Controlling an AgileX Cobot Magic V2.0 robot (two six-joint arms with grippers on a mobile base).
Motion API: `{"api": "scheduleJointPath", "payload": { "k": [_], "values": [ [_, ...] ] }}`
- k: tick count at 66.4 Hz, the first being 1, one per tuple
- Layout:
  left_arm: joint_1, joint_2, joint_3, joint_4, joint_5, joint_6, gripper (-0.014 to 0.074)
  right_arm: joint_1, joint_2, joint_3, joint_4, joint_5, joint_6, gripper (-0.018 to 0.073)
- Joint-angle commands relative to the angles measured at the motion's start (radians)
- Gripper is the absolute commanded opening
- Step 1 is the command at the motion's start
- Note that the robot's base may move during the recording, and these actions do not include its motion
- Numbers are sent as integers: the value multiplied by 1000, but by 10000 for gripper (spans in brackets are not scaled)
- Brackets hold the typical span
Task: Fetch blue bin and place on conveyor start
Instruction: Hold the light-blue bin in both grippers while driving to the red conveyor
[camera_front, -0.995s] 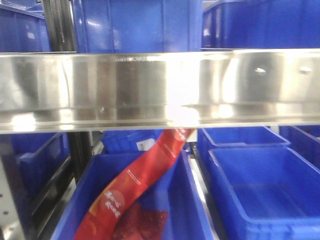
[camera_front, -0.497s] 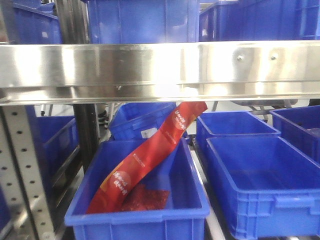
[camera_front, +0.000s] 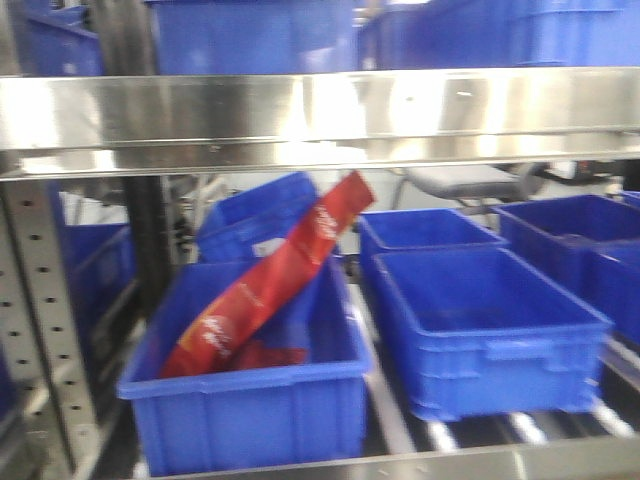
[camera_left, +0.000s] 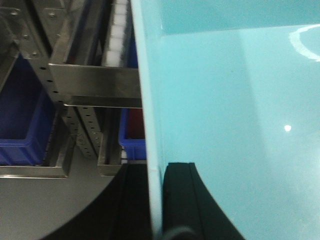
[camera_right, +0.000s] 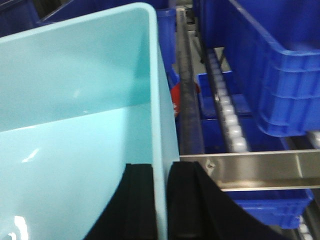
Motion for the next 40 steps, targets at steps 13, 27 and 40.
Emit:
{"api": "scheduleJointPath", "payload": {
  "k": [13, 27, 40],
  "values": [
    [-20, 9, -4, -70, -143, -3, -111, 21, -2, -1, 80, -183, 7, -163],
    [-20, 9, -4, -70, -143, -3, -111, 21, -2, -1, 80, -186, 7, -163],
    [-20, 9, -4, -70, -143, -3, -111, 21, -2, -1, 80, -186, 7, -163]
  ]
}}
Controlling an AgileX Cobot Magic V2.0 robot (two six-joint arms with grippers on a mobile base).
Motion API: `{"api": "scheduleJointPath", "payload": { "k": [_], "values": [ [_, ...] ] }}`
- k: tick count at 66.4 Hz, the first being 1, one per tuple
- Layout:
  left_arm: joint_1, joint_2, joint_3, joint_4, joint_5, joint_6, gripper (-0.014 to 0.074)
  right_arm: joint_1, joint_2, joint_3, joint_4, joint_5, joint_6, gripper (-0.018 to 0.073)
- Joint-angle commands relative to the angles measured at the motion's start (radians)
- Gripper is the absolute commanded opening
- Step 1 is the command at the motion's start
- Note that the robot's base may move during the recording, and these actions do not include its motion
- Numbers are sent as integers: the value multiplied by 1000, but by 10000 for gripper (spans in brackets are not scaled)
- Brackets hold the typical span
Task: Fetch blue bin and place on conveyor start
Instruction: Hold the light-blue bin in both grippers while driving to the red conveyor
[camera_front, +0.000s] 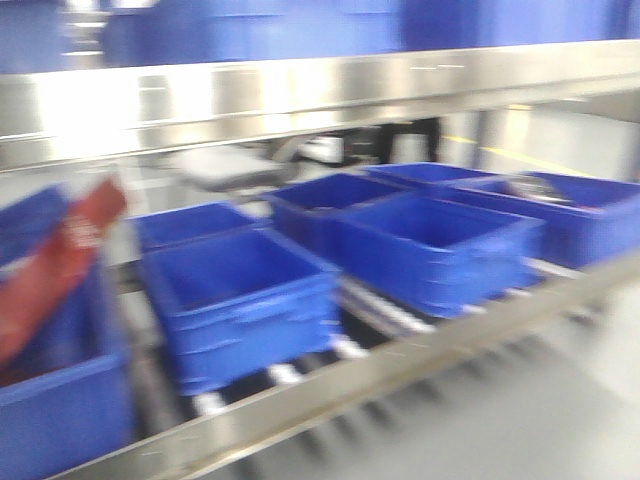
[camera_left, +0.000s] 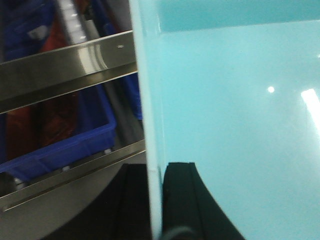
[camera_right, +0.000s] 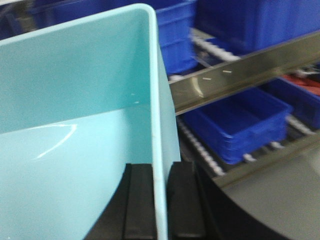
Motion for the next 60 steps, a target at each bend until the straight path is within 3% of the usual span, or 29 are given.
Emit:
{"api": "scheduleJointPath", "payload": {
  "k": [1, 60],
  "values": [
    [-20, 11, -4, -73, -143, -3, -111, 21, -2, -1, 83, -169, 7, -163],
    [-20, 11, -4, -73, -143, -3, -111, 21, -2, -1, 83, -169, 7, -163]
  ]
}}
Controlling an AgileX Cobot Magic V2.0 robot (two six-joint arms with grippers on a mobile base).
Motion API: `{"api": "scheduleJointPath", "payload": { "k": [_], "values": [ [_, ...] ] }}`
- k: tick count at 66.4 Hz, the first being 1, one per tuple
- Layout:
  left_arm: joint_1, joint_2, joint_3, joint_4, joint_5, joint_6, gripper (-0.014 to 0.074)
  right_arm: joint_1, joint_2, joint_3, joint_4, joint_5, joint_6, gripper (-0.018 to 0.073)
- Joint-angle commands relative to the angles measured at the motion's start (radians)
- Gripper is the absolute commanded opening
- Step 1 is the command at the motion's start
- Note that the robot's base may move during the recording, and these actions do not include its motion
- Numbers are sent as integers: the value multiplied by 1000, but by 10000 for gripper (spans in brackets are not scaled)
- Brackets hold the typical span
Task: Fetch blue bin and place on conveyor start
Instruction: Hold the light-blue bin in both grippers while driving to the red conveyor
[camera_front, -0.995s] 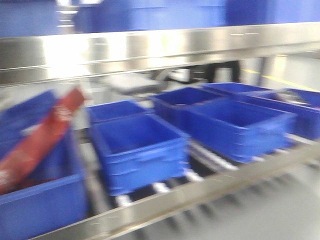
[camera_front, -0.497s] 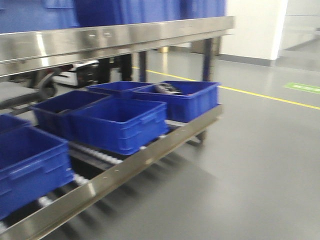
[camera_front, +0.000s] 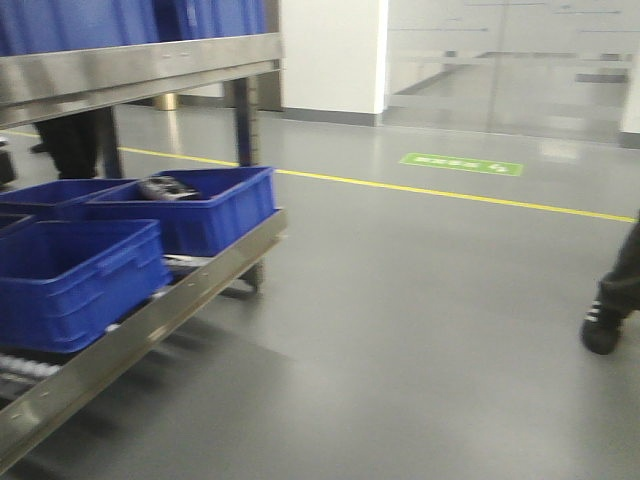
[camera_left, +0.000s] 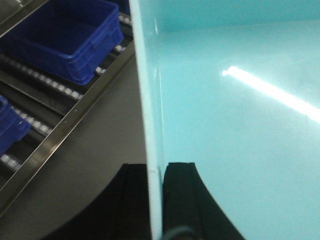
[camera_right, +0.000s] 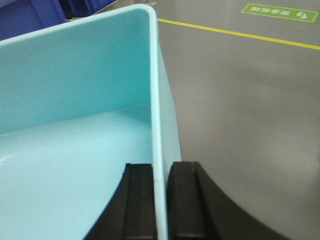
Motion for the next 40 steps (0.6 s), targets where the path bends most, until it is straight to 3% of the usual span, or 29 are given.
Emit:
{"api": "scheduleJointPath", "payload": {
  "k": [1, 40],
  "values": [
    [-20, 11, -4, -73, -141, -3, -111, 23, -1, -1, 83, -167, 7, -163],
    [-20, 11, -4, -54, -141, -3, -111, 23, -1, -1, 83, -169, 7, -163]
  ]
}}
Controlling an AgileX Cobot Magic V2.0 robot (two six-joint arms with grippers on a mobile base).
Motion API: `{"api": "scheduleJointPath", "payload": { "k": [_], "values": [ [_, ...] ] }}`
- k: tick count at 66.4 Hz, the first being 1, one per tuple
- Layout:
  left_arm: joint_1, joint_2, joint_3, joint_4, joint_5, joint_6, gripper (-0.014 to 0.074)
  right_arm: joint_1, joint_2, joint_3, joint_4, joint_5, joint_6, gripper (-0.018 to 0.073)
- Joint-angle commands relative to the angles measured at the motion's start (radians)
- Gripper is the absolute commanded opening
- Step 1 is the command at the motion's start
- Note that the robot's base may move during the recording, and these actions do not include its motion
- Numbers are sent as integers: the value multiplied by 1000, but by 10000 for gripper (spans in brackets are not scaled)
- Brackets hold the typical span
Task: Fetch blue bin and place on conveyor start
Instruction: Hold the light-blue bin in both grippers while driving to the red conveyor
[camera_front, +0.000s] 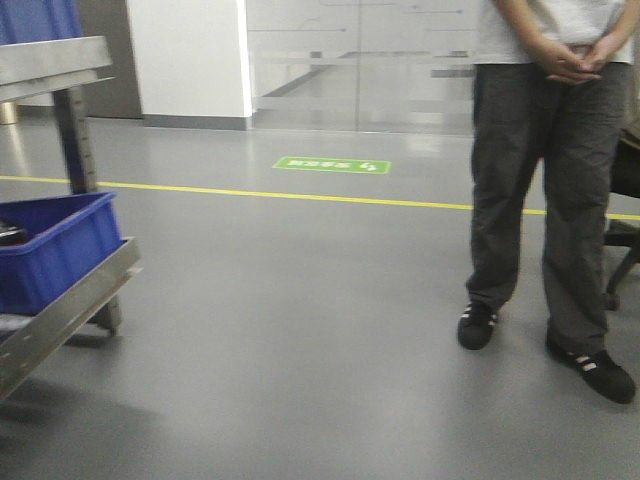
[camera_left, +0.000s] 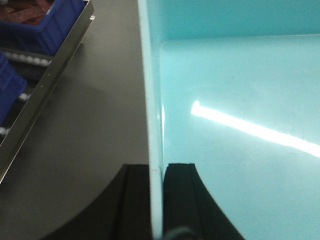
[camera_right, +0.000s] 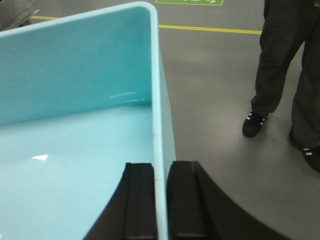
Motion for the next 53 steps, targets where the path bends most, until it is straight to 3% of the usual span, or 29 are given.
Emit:
{"api": "scheduleJointPath", "payload": {
  "k": [1, 53],
  "values": [
    [-20, 9, -4, -54, -134, -3, -111, 23, -1, -1, 75, -237, 6, -163],
    [-20, 9, -4, -49, -134, -3, -111, 23, -1, -1, 75, -250, 6, -163]
  ]
}}
